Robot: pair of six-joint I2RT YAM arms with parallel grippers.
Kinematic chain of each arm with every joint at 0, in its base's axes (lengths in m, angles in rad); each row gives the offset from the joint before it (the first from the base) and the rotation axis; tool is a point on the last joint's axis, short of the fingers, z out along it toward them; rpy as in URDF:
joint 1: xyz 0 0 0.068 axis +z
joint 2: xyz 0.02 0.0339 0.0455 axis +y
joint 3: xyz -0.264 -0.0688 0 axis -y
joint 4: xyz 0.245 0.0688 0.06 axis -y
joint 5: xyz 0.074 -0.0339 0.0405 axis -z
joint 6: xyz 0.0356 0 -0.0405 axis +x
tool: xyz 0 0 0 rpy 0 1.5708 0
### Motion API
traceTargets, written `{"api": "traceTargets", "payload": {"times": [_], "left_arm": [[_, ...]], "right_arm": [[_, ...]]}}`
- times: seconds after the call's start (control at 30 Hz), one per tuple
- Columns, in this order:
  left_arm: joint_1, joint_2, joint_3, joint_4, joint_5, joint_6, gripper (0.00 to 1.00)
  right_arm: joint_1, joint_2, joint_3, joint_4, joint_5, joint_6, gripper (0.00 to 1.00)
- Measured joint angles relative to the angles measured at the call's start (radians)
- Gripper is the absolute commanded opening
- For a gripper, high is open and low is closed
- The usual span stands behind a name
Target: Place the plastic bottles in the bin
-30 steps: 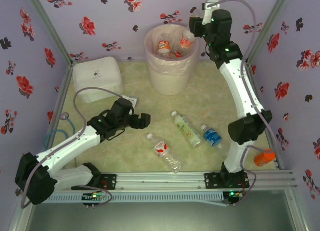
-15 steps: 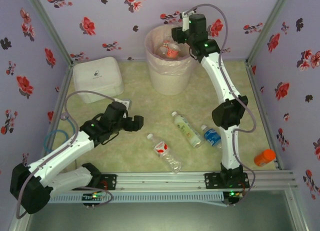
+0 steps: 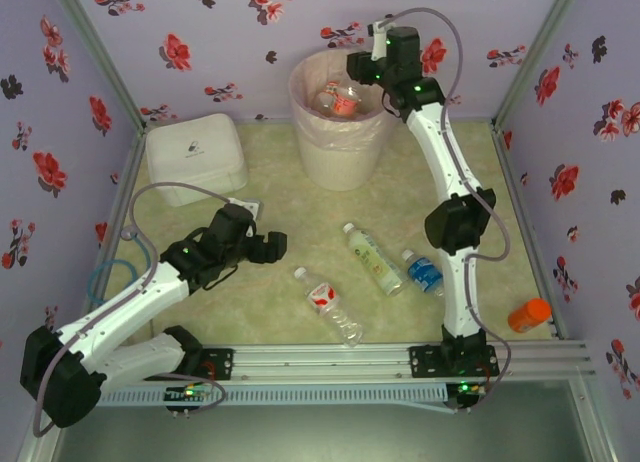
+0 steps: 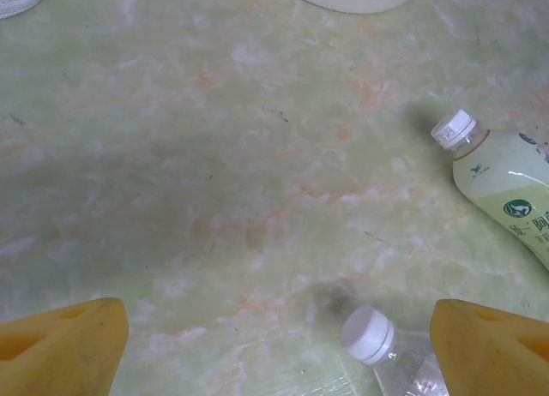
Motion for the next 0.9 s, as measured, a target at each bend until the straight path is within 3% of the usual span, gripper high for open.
{"api": "traceTargets", "payload": {"times": [0.33, 0.57, 0.9], "left_arm": [[0.000, 0.012, -0.012, 0.016, 0.000, -0.003, 0.92], [0.000, 0.039, -0.012, 0.023, 0.003, -0.003, 0.92], [0.000, 0.047, -0.012, 0.030, 0.014, -0.003, 0.93]], "right_arm": [[-0.016, 0.007, -0.038, -0.011, -0.103, 0.184, 0.67], [-0.013, 0.005, -0.022, -0.092, -0.107, 0.193, 0.89], [-0.034, -0.155, -0.050, -0.197, -0.018, 0.117, 0.91]]}}
